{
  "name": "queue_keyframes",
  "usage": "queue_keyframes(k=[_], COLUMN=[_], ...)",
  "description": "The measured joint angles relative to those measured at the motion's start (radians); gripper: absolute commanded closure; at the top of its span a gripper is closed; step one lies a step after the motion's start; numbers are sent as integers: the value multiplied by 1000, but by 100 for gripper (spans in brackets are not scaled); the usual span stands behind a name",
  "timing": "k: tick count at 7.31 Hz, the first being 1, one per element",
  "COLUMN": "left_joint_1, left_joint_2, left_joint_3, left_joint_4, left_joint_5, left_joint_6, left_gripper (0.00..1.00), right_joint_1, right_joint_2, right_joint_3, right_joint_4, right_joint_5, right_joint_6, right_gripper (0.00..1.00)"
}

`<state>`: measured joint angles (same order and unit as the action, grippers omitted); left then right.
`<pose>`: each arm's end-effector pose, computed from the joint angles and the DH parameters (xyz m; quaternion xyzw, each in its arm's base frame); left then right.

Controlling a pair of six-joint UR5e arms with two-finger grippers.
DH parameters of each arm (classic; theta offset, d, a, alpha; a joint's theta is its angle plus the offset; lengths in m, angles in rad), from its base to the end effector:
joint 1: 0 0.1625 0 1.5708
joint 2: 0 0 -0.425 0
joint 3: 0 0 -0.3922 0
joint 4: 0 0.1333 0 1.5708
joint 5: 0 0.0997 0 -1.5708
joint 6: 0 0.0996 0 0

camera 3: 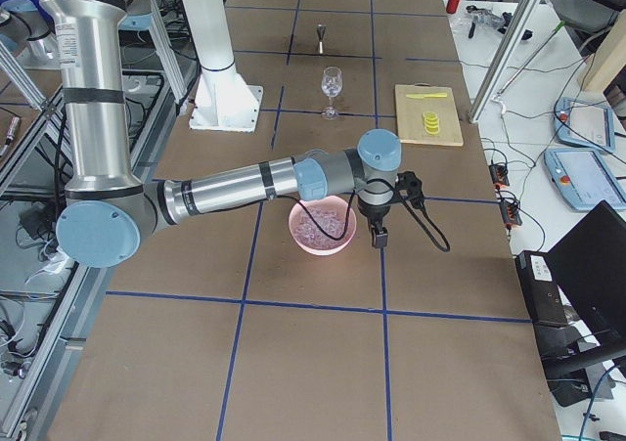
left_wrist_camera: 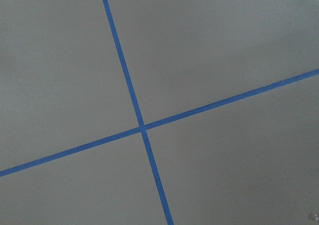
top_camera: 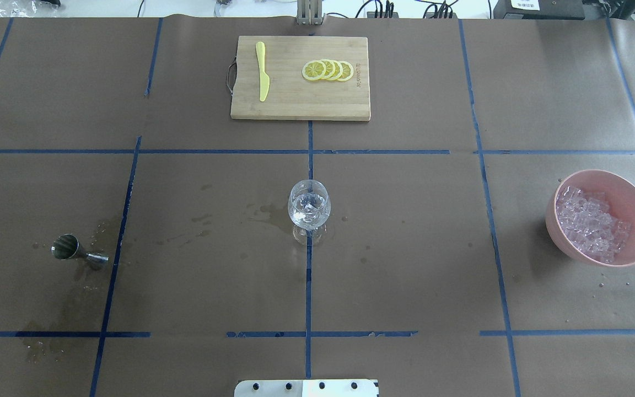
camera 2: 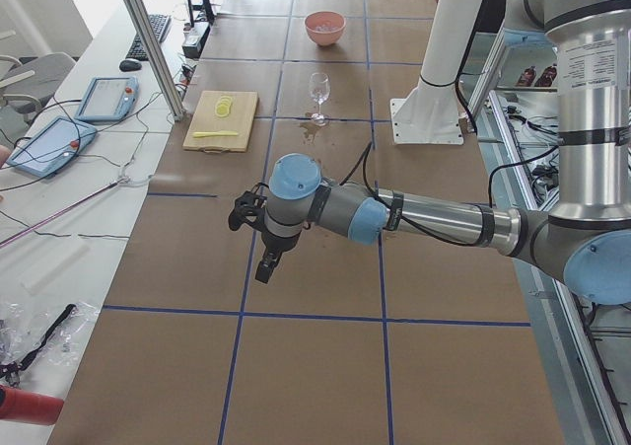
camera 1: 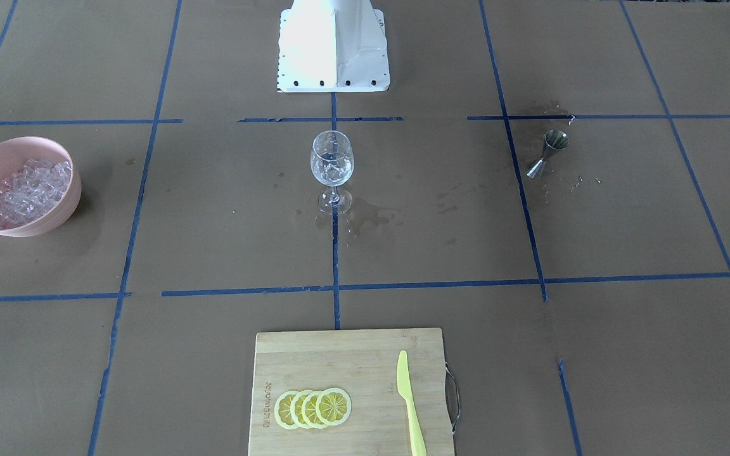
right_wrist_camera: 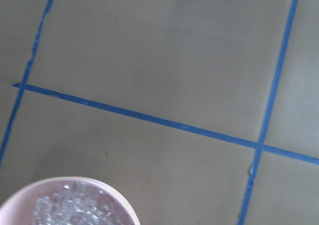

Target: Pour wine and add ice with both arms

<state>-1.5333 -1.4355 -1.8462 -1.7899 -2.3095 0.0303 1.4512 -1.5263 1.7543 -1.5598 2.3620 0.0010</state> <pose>-0.0493 -0.4524 0.5627 0.1653 0.3558 0.0956 0.9148 0.0006 -0.5182 0.5429 0.0867 -0.3885 -0.1002 0.9119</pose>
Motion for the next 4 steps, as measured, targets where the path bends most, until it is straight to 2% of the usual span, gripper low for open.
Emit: queue_keyframes(k=[2,4], left_joint_1=[0,2], left_joint_2=[20,21], left_joint_3=[7,48], left_joint_4=[-16,-22], left_joint_5=[5,4], left_joint_6=[0,4], left_gripper=[0,0], right_joint_1=[60,76], right_joint_2=[6,7], right_joint_3=[-49,-68], right_joint_4=[-63,-81], right_joint_5=[2,1], right_joint_6=[-152,-180], right_gripper=[0,0])
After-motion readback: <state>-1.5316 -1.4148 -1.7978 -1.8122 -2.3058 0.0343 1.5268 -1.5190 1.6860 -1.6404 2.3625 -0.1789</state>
